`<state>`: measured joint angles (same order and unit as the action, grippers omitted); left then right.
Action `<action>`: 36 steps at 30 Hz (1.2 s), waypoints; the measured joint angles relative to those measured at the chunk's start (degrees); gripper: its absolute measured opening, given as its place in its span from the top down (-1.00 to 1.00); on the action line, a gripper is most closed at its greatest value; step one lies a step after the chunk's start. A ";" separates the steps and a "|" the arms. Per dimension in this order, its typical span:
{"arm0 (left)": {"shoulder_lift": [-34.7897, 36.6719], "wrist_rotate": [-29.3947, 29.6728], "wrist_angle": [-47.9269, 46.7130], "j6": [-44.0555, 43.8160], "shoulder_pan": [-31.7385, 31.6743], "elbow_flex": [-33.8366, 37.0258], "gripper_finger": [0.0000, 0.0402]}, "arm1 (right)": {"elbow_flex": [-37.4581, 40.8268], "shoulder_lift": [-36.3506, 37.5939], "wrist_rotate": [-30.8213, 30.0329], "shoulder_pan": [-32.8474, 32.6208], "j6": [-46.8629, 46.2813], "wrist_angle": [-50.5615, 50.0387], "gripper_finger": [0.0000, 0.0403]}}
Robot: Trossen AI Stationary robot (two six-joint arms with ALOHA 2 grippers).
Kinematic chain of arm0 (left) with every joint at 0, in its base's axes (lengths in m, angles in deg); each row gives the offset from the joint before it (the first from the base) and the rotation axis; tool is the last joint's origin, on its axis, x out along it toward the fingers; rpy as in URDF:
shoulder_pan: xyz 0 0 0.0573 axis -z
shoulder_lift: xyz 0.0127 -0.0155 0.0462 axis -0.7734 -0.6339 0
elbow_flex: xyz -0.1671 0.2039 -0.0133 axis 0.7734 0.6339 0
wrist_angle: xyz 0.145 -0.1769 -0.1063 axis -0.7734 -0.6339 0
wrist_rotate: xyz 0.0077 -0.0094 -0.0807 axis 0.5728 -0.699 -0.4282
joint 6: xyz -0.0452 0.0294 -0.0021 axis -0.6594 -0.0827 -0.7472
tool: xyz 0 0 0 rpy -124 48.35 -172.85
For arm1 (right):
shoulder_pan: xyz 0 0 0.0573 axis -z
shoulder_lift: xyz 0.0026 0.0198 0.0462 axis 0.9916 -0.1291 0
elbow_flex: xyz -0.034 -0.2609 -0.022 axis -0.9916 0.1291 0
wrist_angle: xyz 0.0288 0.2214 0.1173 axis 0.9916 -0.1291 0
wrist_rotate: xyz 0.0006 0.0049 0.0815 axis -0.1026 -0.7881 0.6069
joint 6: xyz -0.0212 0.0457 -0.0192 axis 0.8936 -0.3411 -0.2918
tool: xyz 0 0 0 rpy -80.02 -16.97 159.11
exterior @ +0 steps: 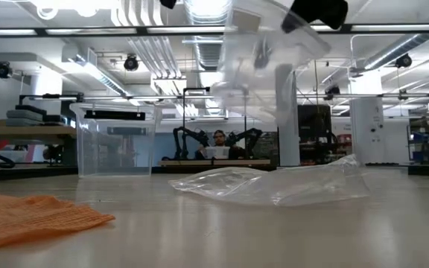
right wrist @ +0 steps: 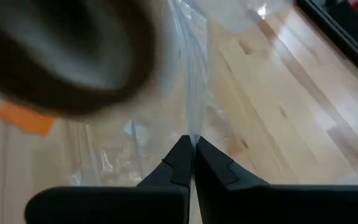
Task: Roll bandage
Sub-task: Put the rolled brown bandage into the right transparent zip bag
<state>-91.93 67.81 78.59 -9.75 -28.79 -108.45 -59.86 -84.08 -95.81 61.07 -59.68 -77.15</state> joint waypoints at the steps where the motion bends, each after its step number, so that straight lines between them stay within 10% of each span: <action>1: -0.73 0.20 0.02 -0.45 -0.32 -0.47 0.72 | -0.18 -0.36 0.13 0.10 0.52 0.13 0.99; 19: -11.07 3.02 -36.20 -15.55 -3.62 -15.48 0.72 | -8.53 -4.51 -5.63 1.31 5.01 -10.49 1.00; 36: -10.67 4.19 -35.50 -17.03 -2.17 -17.71 0.71 | -8.91 -6.12 -8.68 6.26 -9.01 -17.39 1.00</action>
<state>-102.60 72.00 43.09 -26.78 -30.96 -126.15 -68.77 -90.21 -104.49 67.33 -68.70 -94.54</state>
